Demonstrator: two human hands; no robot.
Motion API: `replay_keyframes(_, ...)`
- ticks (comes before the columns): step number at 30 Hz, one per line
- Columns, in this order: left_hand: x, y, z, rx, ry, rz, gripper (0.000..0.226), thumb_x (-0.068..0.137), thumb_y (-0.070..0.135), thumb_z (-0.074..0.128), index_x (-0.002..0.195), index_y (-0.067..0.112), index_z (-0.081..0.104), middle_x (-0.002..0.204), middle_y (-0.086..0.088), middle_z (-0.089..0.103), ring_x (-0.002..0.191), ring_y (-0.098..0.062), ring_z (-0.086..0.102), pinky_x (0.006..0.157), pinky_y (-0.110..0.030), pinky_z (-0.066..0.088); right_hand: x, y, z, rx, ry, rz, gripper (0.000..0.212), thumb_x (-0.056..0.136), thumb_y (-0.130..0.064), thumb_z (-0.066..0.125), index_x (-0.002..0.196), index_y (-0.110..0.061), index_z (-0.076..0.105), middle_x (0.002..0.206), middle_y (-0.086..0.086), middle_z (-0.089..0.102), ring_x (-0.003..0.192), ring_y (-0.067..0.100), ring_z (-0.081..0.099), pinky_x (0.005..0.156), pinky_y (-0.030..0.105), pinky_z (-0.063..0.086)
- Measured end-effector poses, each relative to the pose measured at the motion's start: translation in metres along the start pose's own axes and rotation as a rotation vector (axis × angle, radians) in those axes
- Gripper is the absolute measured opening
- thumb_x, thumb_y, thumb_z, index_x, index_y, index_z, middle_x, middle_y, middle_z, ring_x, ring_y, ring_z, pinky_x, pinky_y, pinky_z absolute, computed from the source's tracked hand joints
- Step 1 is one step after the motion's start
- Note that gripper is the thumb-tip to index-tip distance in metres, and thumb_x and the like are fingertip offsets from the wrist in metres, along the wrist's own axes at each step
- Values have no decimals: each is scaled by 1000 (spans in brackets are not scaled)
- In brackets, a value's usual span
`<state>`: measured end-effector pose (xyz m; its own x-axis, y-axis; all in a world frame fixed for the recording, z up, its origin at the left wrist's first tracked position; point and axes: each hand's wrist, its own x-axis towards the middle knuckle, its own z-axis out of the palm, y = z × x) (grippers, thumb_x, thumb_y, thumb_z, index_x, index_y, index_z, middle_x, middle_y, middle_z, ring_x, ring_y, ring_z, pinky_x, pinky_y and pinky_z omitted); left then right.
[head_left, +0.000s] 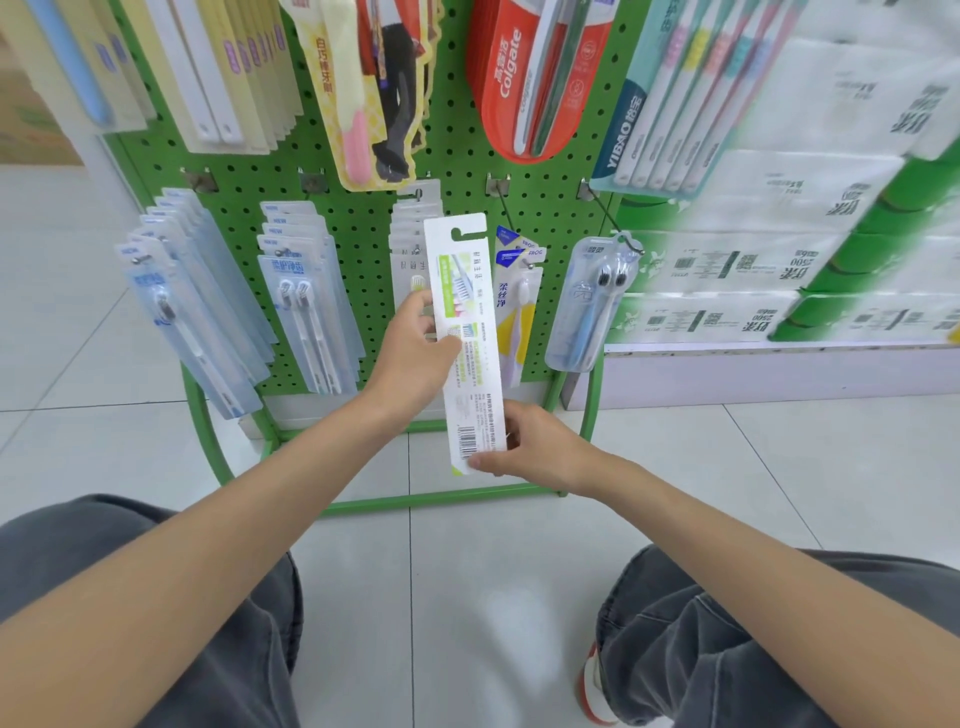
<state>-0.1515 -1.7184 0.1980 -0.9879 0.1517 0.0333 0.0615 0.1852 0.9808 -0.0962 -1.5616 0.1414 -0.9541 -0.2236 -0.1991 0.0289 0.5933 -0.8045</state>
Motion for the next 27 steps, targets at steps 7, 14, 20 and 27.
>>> replay_keyframes(7, 1, 0, 1, 16, -61, 6, 41, 96, -3, 50, 117, 32, 50, 107, 3, 70, 99, -15, 68, 90, -45, 55, 4, -3, -6, -10, 47, -1, 46, 79, -22, 79, 120, -23, 59, 112, -7, 70, 101, 10, 66, 92, 34, 53)
replay_keyframes(14, -1, 1, 2, 74, -174, 18, 46, 94, -7, 49, 126, 27, 49, 101, 7, 70, 90, -5, 67, 68, -14, 50, 19, -25, -32, 91, 230, -62, 45, 84, -20, 74, 124, -22, 54, 110, 5, 69, 94, 21, 66, 84, 35, 56)
replay_keyframes(20, -3, -1, 1, 105, -269, -9, 46, 97, -3, 49, 127, 32, 49, 101, 7, 70, 87, -5, 67, 65, -22, 49, 17, -56, -72, 305, 435, -80, 18, 95, -13, 61, 113, -11, 61, 82, 1, 63, 56, 4, 51, 51, 14, 42)
replay_keyframes(27, -5, -4, 2, 122, -314, -15, 36, 101, 6, 48, 119, 36, 51, 104, 7, 70, 93, -10, 68, 70, -29, 52, 20, -69, -86, 450, 520, -53, 12, 95, -14, 60, 88, -9, 67, 77, 11, 61, 50, 12, 45, 43, 15, 32)
